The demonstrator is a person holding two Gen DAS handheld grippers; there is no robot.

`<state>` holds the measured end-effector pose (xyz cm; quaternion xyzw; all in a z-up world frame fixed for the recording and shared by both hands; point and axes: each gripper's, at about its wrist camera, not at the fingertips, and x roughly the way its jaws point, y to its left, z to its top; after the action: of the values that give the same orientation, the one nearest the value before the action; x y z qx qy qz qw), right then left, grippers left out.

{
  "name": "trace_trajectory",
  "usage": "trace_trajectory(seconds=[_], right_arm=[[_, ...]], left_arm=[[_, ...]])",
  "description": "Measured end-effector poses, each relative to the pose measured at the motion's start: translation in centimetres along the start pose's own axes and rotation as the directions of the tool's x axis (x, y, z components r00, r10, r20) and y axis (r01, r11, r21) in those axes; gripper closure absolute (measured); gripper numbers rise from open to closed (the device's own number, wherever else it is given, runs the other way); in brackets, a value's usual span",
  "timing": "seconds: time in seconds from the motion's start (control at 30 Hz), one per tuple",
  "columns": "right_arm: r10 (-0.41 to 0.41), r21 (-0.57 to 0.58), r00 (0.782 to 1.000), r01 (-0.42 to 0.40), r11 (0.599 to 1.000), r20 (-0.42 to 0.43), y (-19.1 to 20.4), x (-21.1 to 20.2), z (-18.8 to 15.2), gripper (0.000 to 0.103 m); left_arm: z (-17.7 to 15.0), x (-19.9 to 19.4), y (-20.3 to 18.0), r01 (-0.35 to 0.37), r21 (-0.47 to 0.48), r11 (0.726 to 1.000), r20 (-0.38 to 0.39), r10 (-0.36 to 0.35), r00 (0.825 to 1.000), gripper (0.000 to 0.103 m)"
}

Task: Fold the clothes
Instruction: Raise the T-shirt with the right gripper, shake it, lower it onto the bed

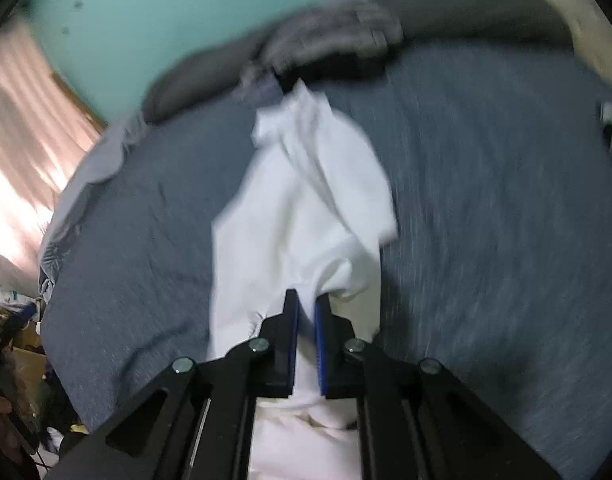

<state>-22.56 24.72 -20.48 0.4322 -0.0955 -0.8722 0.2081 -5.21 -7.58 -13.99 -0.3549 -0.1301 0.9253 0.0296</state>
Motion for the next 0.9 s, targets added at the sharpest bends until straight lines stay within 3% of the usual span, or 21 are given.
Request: trace_trajectory(seconds=[0.2, 0.37, 0.57, 0.9], right_arm=[[0.022, -0.168, 0.983, 0.009, 0.986, 0.18, 5.2, -9.6, 6.7, 0.096], [0.026, -0.284, 0.962, 0.054, 0.957, 0.27, 9.1, -16.3, 10.1, 0.096], [0.057, -0.377, 0.922, 0.1, 0.921, 0.383, 13.4, -24.3, 13.5, 0.097], [0.087, -0.464, 0.854, 0.19, 0.865, 0.512, 19.8, -34.5, 19.1, 0.097]], left_arm=[[1.8, -3.8, -2.0, 0.017, 0.017, 1.0, 0.06, -0.018, 0.998, 0.0], [3.8, -7.5, -3.9, 0.03, 0.032, 0.999, 0.126, -0.034, 0.991, 0.001], [5.9, -11.3, -5.5, 0.037, 0.062, 0.997, 0.188, -0.048, 0.981, 0.0], [8.3, -16.1, -4.1, 0.018, 0.022, 1.0, 0.267, -0.023, 0.963, 0.0]])
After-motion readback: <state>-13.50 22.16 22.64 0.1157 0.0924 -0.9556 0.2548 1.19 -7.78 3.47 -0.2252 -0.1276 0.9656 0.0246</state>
